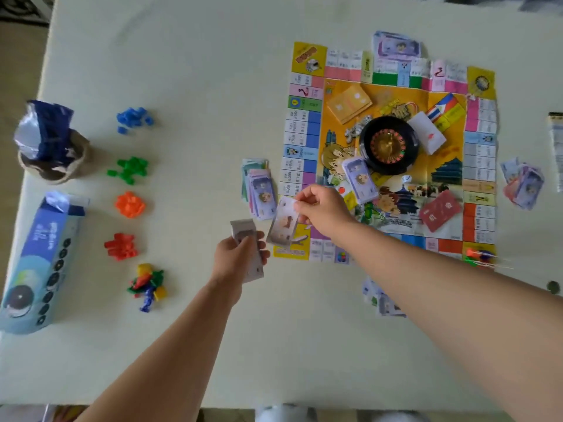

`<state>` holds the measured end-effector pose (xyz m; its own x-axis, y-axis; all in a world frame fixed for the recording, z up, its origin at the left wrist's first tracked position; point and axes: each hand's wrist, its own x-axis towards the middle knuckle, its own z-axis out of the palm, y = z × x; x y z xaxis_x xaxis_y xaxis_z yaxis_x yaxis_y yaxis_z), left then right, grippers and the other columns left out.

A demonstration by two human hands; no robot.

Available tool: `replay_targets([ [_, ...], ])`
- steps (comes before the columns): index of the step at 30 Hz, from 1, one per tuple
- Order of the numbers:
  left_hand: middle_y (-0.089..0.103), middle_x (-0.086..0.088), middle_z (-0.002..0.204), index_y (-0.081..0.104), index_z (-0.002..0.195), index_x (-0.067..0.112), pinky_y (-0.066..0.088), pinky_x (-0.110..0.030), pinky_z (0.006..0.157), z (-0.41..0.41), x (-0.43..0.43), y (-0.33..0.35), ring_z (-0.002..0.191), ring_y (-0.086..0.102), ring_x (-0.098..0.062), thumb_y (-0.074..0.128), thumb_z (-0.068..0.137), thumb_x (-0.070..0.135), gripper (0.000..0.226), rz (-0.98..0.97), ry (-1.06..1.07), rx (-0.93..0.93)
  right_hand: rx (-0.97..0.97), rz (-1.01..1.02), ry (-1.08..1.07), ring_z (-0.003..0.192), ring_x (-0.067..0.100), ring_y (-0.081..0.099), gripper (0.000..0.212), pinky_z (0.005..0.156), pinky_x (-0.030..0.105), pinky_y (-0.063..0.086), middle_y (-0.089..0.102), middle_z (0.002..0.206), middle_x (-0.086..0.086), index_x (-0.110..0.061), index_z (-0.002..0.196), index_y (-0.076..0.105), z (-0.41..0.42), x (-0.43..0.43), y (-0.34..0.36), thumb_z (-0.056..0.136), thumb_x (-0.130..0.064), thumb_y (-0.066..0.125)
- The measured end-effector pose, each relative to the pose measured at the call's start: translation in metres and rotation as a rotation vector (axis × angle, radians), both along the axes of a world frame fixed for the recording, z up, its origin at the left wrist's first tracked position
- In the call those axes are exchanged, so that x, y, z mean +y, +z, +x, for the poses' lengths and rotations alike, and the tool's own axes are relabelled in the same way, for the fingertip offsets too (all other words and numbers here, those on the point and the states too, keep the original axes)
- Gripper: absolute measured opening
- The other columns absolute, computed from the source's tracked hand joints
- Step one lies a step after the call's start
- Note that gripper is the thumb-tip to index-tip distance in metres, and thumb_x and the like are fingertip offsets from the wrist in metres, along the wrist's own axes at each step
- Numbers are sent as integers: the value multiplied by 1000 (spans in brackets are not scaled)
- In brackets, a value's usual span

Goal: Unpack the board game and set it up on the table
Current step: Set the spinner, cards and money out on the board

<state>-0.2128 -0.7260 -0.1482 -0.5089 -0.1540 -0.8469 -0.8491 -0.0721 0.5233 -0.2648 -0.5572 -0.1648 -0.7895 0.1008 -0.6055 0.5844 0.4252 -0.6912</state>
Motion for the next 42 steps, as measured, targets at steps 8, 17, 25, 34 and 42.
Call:
replay_targets([
  [8, 70, -5, 83, 66, 88, 11, 54, -37, 77, -35, -38, -19, 78, 66, -20, 52, 93, 5, 16, -25, -78, 61, 20, 185, 70, 87, 15, 59, 21, 72, 24, 45, 59, 105, 1, -14, 110, 60, -50, -38, -18, 89, -15, 63],
  [17, 68, -2, 69, 67, 75, 15, 52, -21, 51, -68, 3, -8, 59, 64, -15, 72, 83, 9, 11, -26, -220, 97, 10, -159, 237, 85, 15, 65, 11, 80, 32, 54, 67, 88, 0, -17, 93, 66, -45, -16, -7, 84, -21, 71],
  [25, 68, -5, 64, 72, 84, 12, 50, -25, 53, -97, 69, 0, 56, 60, -19, 70, 82, 7, 5, -46, -251, 132, 94, -116, 25, 58, 10, 57, 7, 64, 28, 50, 63, 72, 0, -11, 86, 63, -79, 61, 4, 87, -15, 69],
  [34, 67, -13, 69, 68, 87, 13, 48, -24, 51, -141, 165, 3, 55, 58, -21, 72, 82, 12, 6, -148, -260, 127, -70, -40, 142, 59, 11, 57, 11, 64, 26, 47, 66, 75, 1, -15, 79, 61, -112, 177, 14, 88, -18, 67],
  [42, 66, -4, 66, 65, 87, 14, 52, -20, 50, -201, 240, -2, 52, 61, -11, 67, 89, 16, 4, -102, -196, 144, -51, -40, -18, 52, 4, 55, 6, 53, 14, 43, 65, 71, -3, -12, 89, 65, -164, 256, 3, 89, -17, 66],
])
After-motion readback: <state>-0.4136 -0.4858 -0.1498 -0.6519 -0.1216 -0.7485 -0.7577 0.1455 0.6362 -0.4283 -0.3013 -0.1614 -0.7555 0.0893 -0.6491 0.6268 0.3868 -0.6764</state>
